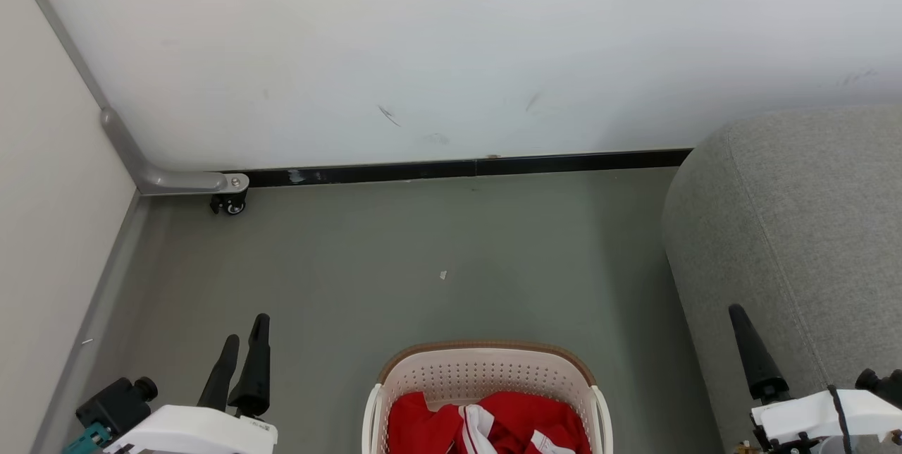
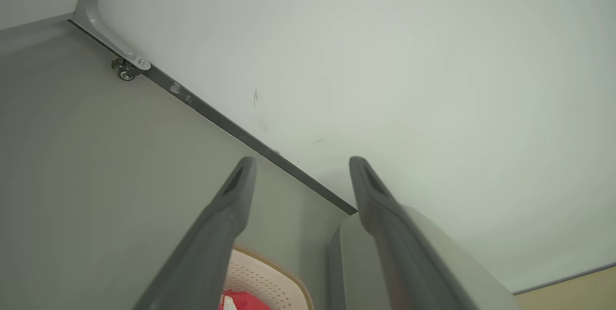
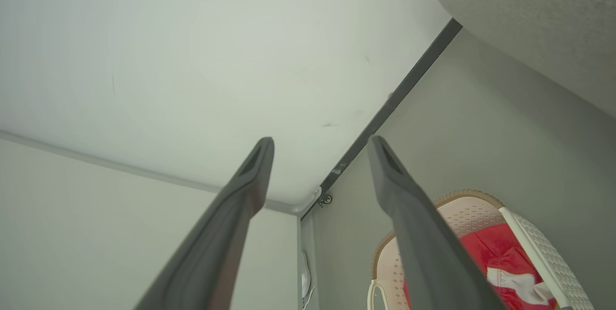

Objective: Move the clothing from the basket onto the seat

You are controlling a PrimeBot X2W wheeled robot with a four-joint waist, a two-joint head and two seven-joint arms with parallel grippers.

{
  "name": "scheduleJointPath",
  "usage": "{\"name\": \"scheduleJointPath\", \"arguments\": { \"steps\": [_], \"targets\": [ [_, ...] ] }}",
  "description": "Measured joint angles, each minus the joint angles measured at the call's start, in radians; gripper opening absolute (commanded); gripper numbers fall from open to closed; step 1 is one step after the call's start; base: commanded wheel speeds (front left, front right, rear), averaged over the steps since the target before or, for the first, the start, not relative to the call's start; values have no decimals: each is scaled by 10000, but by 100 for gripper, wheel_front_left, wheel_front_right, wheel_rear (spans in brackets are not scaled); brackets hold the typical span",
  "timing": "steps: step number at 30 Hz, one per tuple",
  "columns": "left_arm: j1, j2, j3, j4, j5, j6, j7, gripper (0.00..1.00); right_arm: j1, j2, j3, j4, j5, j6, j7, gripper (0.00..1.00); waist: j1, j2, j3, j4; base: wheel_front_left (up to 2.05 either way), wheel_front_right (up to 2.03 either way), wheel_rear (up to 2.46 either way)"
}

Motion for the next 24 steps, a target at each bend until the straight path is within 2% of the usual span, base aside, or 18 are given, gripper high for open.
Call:
{"name": "scheduleJointPath", "arguments": {
  "steps": [5,17,24],
  "targets": [
    [1,44,-257,-242,1212,311,-230,100,10,2,236,-92,-1271,0,-182,100,-24,0,-28,6,0,0,0],
    [55,92,-727,-360,3503,1018,-627,100,250,4,481,-96,-3795,0,-554,100,-128,0,-50,30,0,0,0],
    [264,107,-1041,-403,4663,1292,-882,100,251,15,518,-209,-5020,0,-821,100,-156,0,-50,37,0,0,0]
  ]
}}
